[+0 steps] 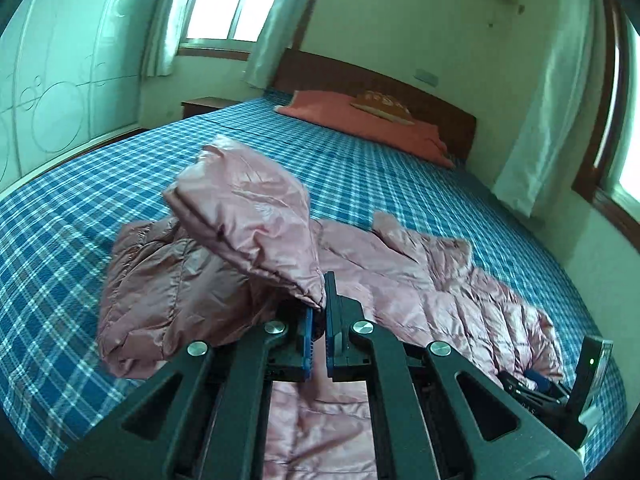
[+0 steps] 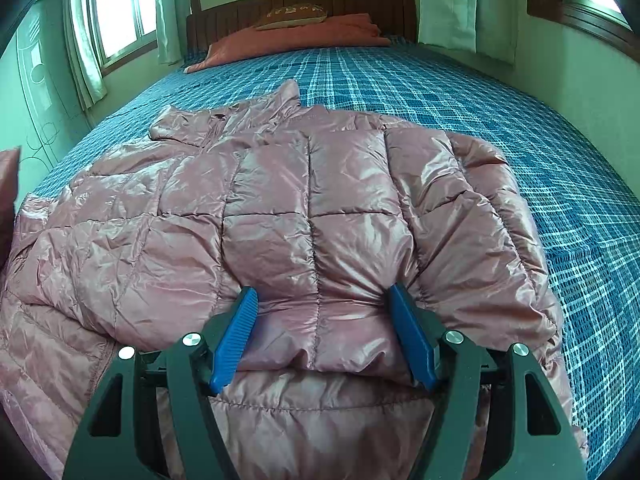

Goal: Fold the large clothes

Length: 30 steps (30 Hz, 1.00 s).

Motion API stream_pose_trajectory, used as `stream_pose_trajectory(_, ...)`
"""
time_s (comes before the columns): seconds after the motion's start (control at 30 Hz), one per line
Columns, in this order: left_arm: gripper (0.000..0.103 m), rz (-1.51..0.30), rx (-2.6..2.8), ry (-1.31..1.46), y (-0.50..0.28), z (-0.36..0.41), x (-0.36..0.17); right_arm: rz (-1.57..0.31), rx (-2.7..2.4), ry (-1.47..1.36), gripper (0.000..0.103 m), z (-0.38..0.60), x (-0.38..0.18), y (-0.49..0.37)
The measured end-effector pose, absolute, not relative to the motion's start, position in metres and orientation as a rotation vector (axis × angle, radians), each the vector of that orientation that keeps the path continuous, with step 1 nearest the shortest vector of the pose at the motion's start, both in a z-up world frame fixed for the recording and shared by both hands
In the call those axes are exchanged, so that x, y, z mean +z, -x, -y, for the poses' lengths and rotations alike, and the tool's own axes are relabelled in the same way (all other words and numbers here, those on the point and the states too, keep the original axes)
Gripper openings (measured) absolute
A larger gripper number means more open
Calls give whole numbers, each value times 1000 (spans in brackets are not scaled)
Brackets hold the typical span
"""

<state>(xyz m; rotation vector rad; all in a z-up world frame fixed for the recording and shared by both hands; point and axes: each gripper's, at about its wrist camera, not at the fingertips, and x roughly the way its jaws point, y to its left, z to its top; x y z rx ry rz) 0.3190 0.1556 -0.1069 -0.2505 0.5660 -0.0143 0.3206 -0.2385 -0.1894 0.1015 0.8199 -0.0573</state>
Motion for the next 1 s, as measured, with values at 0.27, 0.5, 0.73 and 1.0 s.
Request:
stream_pose_trajectory(0.27, 4, -666, -119, 114, -324, -40, -137, -812, -42, -133, 67, 242, -188, -318)
stream_pose_trajectory(0.5, 8, -692, -200, 13, -325, 9, -141, -808, -28, -163, 67, 245, -187, -316)
stream_pose_trajectory(0.73, 43, -684, -244, -29, -312, 35, -135, -819, -22, -181, 67, 249, -183, -311)
stream_pose_trajectory(1.0, 48, -676, -236, -8, -291, 18, -121, -831, -48, -115, 67, 239, -174, -291)
